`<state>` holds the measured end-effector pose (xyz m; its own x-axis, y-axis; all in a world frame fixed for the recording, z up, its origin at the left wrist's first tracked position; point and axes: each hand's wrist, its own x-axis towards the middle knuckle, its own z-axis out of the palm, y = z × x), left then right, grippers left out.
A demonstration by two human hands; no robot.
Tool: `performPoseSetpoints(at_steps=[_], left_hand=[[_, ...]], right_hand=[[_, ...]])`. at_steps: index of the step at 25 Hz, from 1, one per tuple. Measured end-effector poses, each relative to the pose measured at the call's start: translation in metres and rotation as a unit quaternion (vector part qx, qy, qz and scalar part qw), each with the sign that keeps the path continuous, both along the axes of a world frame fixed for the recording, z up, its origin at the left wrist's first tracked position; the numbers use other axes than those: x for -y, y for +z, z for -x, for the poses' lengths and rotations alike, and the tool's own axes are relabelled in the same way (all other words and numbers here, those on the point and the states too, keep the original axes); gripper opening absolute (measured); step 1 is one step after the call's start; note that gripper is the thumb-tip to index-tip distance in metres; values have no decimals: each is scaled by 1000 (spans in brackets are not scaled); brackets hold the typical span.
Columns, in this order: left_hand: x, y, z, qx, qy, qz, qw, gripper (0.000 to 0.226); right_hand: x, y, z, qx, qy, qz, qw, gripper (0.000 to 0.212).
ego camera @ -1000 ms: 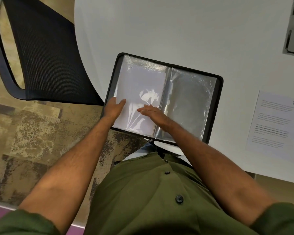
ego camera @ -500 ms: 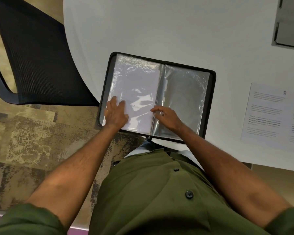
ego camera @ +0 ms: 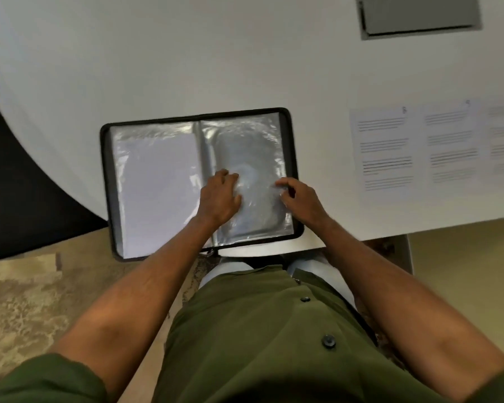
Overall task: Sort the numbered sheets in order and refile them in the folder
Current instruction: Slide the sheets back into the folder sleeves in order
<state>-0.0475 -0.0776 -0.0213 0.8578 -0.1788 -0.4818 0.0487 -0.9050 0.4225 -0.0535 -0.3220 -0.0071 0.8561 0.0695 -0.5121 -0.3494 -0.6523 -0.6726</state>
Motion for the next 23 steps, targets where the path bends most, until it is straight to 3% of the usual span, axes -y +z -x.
performPoseSetpoints(at_steps=[11, 18, 23], left_hand=[[198, -5, -90, 12, -56, 43, 997, 58], [314, -19, -156, 7, -48, 53, 997, 66], [356, -27, -200, 26, -50, -23, 998, 69]], right_hand=[[197, -7, -31, 53, -131, 59, 988, 44], [296, -29, -49, 8, -90, 160, 983, 82], [316, -47, -48, -8, -10, 201, 980, 110]])
